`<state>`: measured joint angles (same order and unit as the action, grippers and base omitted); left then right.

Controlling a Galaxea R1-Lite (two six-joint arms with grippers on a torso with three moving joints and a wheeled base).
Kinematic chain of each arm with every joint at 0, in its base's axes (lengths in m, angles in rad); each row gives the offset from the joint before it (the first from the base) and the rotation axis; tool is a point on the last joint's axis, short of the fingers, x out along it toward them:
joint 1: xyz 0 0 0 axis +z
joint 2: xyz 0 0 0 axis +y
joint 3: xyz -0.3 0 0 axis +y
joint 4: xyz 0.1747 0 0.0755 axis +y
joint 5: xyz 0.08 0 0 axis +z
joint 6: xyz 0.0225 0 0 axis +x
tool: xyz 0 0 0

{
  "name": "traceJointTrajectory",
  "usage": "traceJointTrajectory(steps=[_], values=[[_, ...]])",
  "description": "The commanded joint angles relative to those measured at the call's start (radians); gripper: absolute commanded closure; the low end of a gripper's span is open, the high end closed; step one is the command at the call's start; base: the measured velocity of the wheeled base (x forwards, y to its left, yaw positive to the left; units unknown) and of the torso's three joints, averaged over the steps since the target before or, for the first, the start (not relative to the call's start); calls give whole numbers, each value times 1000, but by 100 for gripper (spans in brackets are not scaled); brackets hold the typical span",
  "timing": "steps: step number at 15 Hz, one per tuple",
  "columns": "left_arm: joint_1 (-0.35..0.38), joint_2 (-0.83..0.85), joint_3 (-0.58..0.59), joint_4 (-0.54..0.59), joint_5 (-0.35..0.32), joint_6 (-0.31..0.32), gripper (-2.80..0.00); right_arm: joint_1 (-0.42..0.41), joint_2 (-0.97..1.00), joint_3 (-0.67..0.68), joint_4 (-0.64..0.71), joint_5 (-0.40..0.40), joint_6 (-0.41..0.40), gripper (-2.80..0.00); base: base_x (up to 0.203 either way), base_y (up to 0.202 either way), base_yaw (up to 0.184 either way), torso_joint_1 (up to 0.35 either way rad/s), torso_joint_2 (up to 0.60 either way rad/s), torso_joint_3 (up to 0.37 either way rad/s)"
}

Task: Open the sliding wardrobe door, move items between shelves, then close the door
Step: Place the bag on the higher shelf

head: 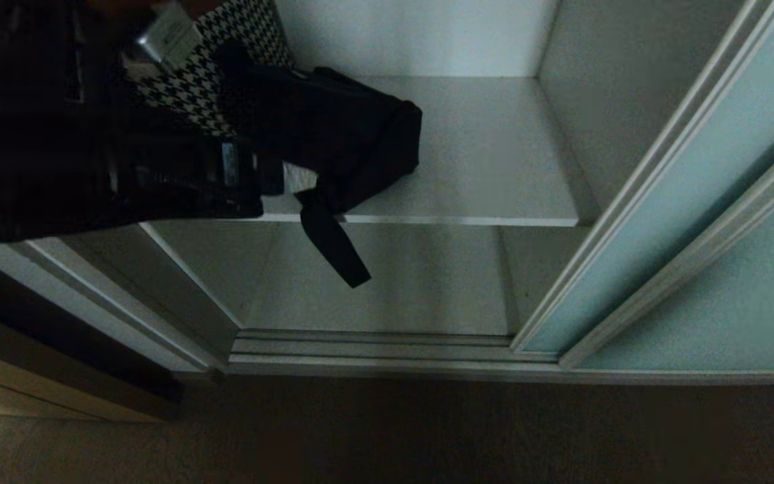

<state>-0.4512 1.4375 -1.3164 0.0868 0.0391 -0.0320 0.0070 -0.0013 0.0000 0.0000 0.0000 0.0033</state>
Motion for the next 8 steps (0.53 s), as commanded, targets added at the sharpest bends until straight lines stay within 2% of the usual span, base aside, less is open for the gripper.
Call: traceJointTrajectory(steps=[1, 5, 8], values=[[-13, -82, 119, 68, -2, -5, -280, 0, -2, 0, 0, 0, 0, 0, 0, 0, 0, 0, 0, 0], [-17, -108, 308, 79, -3, -6, -280, 1, -2, 0, 0, 0, 0, 0, 0, 0, 0, 0, 0, 0], [-17, -70, 366, 51, -2, -3, -280, -1, -2, 0, 0, 0, 0, 0, 0, 0, 0, 0, 0, 0]])
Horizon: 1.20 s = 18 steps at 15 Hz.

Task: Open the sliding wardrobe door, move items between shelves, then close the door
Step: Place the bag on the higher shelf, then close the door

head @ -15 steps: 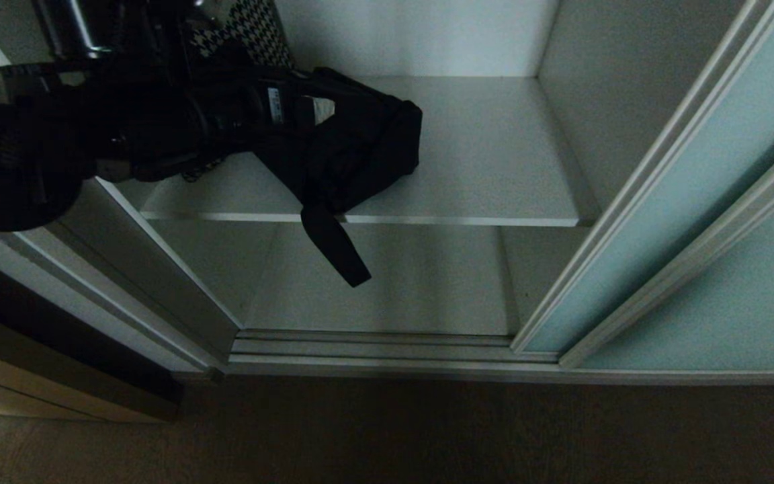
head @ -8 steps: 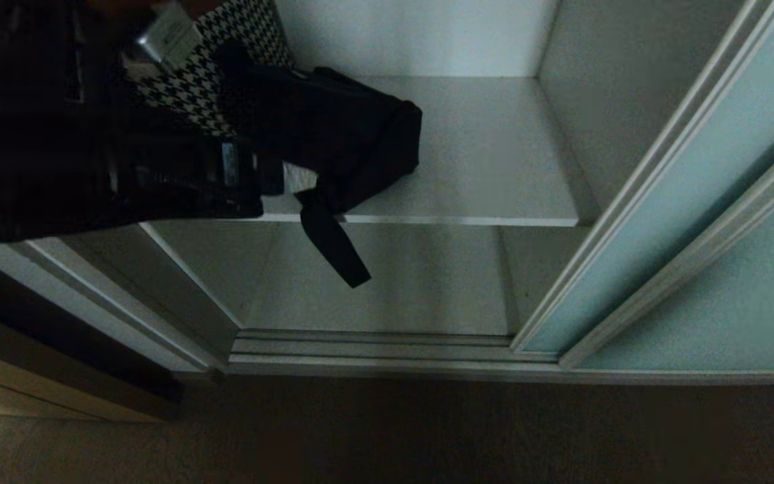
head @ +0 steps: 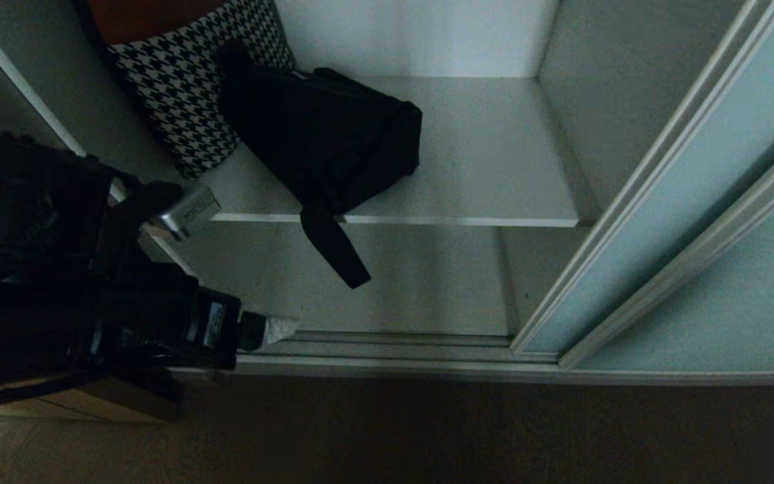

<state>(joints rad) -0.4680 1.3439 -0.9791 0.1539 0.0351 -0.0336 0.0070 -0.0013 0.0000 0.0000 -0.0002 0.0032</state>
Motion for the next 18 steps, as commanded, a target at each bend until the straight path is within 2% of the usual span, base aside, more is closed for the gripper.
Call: traceJointTrajectory(steps=[1, 4, 12, 15, 18], values=[[0, 41, 42, -45, 2, -3, -280, -1, -2, 0, 0, 0, 0, 0, 0, 0, 0, 0, 0, 0], [-1, 89, 106, -146, 0, -6, -280, 1, -2, 0, 0, 0, 0, 0, 0, 0, 0, 0, 0, 0], [-51, 337, 196, -494, -1, -81, -280, 1, -2, 0, 0, 0, 0, 0, 0, 0, 0, 0, 0, 0], [-57, 461, 236, -780, 19, -85, -280, 1, -2, 0, 0, 0, 0, 0, 0, 0, 0, 0, 0, 0], [-57, 592, 246, -1072, 113, -68, -280, 1, -2, 0, 0, 0, 0, 0, 0, 0, 0, 0, 0, 0]])
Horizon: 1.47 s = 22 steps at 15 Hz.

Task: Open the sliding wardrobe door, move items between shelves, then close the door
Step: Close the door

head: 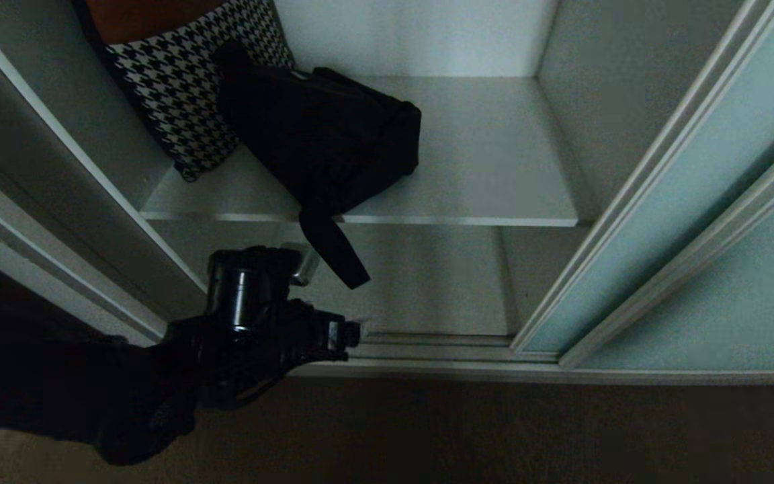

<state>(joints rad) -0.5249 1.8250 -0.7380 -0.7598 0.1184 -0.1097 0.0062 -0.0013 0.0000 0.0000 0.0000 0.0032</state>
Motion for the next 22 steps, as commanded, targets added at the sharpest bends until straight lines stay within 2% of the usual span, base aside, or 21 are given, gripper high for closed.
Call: traceJointTrajectory(steps=[1, 6, 8, 11, 17, 22], values=[[0, 152, 7, -252, 53, 32, -280, 1, -2, 0, 0, 0, 0, 0, 0, 0, 0, 0, 0, 0], [1, 261, -5, -470, 80, 112, -280, 0, -2, 0, 0, 0, 0, 0, 0, 0, 0, 0, 0, 0], [2, 266, -8, -481, 81, 121, -280, 0, -2, 0, 0, 0, 0, 0, 0, 0, 0, 0, 0, 0], [0, 338, -98, -562, 133, 167, -280, 1, -2, 0, 0, 0, 0, 0, 0, 0, 0, 0, 0, 0], [16, 390, -213, -567, 141, 177, -280, 1, -2, 0, 0, 0, 0, 0, 0, 0, 0, 0, 0, 0], [21, 429, -250, -564, 144, 179, -280, 1, -2, 0, 0, 0, 1, 0, 0, 0, 0, 0, 0, 0]])
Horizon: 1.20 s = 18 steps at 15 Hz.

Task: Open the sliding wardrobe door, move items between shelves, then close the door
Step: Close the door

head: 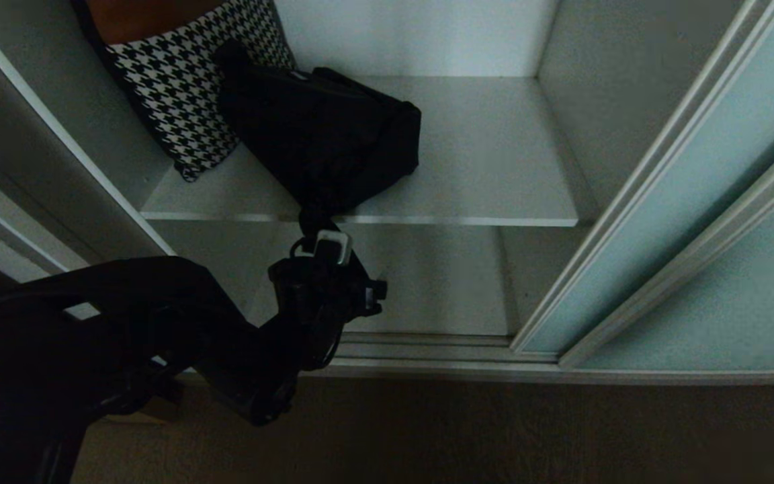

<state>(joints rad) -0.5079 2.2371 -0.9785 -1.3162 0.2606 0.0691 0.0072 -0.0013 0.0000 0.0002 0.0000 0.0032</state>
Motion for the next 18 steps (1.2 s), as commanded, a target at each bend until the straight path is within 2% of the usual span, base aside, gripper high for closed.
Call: traceJointTrajectory(steps=[1, 9, 12, 15, 18], values=[[13, 44, -43, -7, 3, 0, -280, 0, -2, 0, 0, 0, 1, 0, 0, 0, 0, 0, 0, 0], [36, 93, -117, 2, 9, 5, -280, 0, -2, 0, 0, 0, 1, 0, 0, 0, 0, 0, 0, 0], [38, 99, -182, 35, 9, 11, -280, 0, -2, 0, 0, 0, 0, 0, 0, 0, 0, 0, 0, 0], [37, 98, -183, 39, 9, 11, -280, 0, -2, 0, 0, 0, 0, 0, 0, 0, 0, 0, 0, 0], [35, 18, -122, 51, 5, 9, -280, 0, -2, 0, 0, 0, 0, 0, 0, 0, 0, 0, 0, 0]])
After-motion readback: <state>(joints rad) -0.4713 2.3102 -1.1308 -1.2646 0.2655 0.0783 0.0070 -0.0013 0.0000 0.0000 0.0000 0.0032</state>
